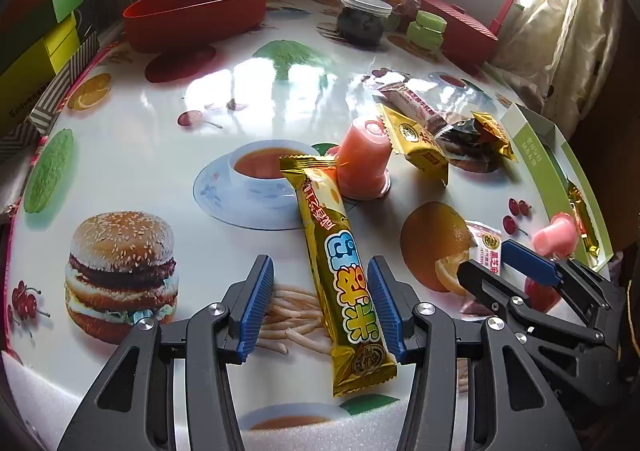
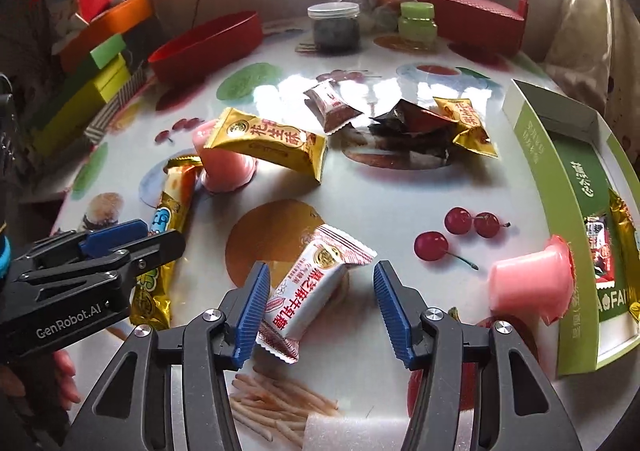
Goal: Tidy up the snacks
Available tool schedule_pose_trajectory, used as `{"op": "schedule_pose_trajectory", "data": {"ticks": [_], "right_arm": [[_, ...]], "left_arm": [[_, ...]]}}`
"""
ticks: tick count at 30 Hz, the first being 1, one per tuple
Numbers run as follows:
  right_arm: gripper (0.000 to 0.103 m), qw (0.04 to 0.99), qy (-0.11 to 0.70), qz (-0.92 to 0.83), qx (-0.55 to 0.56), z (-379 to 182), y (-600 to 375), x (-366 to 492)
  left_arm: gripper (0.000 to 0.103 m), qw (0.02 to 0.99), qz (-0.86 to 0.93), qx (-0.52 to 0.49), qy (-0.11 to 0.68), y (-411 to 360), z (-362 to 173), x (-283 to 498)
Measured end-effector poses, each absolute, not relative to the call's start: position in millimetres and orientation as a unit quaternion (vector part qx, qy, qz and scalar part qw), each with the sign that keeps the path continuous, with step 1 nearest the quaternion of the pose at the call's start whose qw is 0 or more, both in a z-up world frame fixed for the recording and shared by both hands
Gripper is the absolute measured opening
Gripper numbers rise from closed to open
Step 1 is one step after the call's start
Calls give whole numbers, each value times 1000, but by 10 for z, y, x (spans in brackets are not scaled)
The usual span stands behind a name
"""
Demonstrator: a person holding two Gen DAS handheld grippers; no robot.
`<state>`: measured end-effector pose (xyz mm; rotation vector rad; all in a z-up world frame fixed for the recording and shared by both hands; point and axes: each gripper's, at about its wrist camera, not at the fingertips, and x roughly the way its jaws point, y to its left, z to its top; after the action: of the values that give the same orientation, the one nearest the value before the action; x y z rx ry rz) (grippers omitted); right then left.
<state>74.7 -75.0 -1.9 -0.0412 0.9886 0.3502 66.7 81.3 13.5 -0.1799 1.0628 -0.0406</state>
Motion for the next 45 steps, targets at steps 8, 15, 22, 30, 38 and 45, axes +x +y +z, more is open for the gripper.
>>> {"op": "schedule_pose_trajectory", "data": {"ticks": [8, 15, 22, 30, 38, 45], "right_arm": [[31, 875, 461, 141, -35, -38, -797, 699], [20, 879, 457, 134, -28, -29, -856, 693], [20, 879, 457, 133, -25, -23, -866, 675], [20, 880, 456, 134, -23, -23, -872, 663], [19, 881, 453, 137, -21, -17, -871, 648], [19, 882, 448, 143, -17, 7, -873, 626]], "left_arm": [[50, 864, -16, -75, 497, 786, 128, 650], [33, 867, -19, -79, 492, 784, 131, 646], [26, 870, -20, -77, 486, 783, 132, 630], [25, 875, -14, -77, 478, 798, 168, 608], [25, 878, -10, -78, 473, 816, 196, 574], [23, 880, -9, -76, 468, 818, 208, 554]]}}
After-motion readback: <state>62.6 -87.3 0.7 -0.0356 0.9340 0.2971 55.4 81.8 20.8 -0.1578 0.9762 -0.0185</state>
